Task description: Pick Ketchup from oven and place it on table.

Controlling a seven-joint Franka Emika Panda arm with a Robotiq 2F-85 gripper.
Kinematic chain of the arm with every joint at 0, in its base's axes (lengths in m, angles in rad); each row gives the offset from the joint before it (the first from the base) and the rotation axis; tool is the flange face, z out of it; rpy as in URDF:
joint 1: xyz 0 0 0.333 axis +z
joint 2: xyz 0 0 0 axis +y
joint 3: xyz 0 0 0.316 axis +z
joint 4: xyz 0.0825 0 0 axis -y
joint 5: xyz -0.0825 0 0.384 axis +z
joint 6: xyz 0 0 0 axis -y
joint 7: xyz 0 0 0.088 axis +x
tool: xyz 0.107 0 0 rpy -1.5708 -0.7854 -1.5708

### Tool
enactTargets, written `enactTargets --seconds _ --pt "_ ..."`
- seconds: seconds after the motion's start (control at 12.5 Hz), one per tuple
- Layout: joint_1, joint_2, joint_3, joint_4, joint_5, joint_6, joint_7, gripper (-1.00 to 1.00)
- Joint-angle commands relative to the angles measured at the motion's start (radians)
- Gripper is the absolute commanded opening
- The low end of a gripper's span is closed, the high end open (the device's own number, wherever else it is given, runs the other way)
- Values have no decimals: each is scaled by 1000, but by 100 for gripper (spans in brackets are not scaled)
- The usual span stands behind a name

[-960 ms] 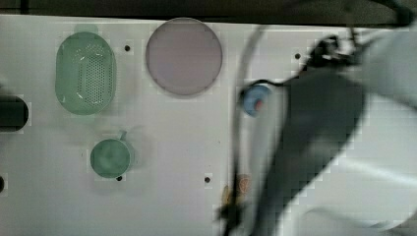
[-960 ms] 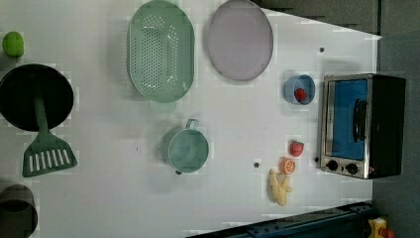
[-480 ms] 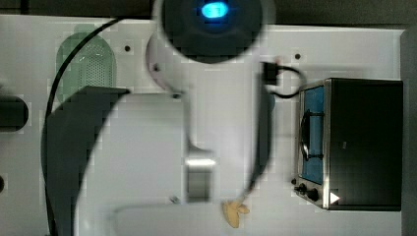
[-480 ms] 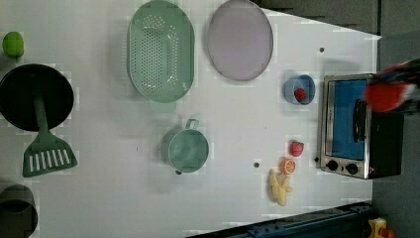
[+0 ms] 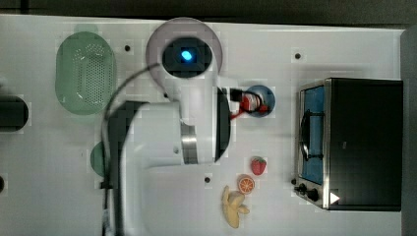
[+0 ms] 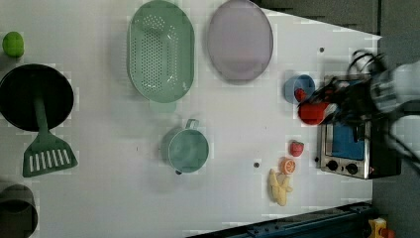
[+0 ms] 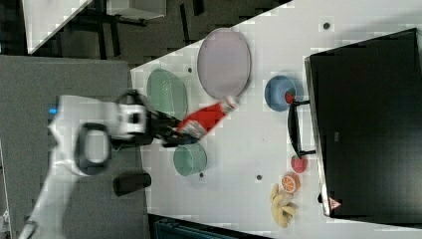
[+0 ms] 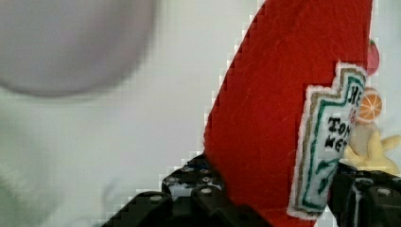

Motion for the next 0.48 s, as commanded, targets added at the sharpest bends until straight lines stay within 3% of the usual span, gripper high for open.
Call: enactTargets --seconds 0.08,0.24,0.48 --pt "-31 -29 -34 -116 0 159 5 26" --pt "-31 9 -41 -209 0 313 5 27" --pt "-32 99 -41 -248 2 444 5 27"
